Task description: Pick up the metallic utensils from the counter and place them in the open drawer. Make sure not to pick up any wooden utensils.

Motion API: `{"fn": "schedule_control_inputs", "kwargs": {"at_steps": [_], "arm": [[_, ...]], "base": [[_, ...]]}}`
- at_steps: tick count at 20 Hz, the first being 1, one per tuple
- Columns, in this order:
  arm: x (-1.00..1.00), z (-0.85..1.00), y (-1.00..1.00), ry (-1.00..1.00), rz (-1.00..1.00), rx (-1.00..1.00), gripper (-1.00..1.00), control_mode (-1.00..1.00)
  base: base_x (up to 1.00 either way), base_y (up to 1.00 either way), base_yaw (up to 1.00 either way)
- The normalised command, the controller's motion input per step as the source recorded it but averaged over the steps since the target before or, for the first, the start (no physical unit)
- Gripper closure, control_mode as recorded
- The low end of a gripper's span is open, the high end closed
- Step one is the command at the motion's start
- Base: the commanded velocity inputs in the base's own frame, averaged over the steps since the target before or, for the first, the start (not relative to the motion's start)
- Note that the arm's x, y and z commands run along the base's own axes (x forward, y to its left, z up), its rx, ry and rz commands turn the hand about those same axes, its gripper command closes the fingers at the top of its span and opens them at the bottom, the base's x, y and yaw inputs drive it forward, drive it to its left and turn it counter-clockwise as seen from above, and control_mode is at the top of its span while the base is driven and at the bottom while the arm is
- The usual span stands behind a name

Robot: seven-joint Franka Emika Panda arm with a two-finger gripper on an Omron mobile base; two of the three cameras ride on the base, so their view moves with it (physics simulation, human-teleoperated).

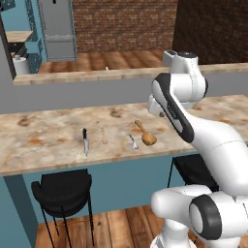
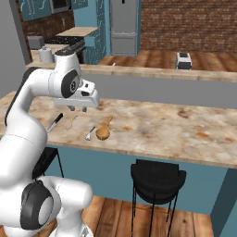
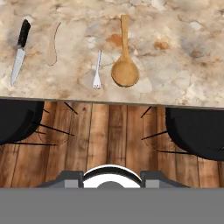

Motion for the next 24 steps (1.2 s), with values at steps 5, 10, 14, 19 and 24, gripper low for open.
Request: {"fn": "schedule_control_inputs", "kwargs": {"at_steps": [5, 10, 14, 19, 24], "arm": [[-0.09, -0.05, 0.14, -0.07, -0.01, -0.02, -1.00, -1.00], [-0.41, -0.72, 0.09, 0.00, -0.05, -0.01, -1.00, -1.00], [-0.13, -0.69, 0.24, 0.08, -0.05, 0.00, -1.00, -1.00], [-0.01, -0.48, 0.02, 0.12, -0.03, 0.00, -1.00, -1.00], [0.01, -0.12, 0.00, 0.03, 0.00, 0.00, -1.00, -1.00]], "base": [[0.00, 0.00, 0.00], [0.00, 0.00, 0.00], [0.00, 0.00, 0.00], [0.00, 0.00, 0.00], [0.00, 0.00, 0.00]]}}
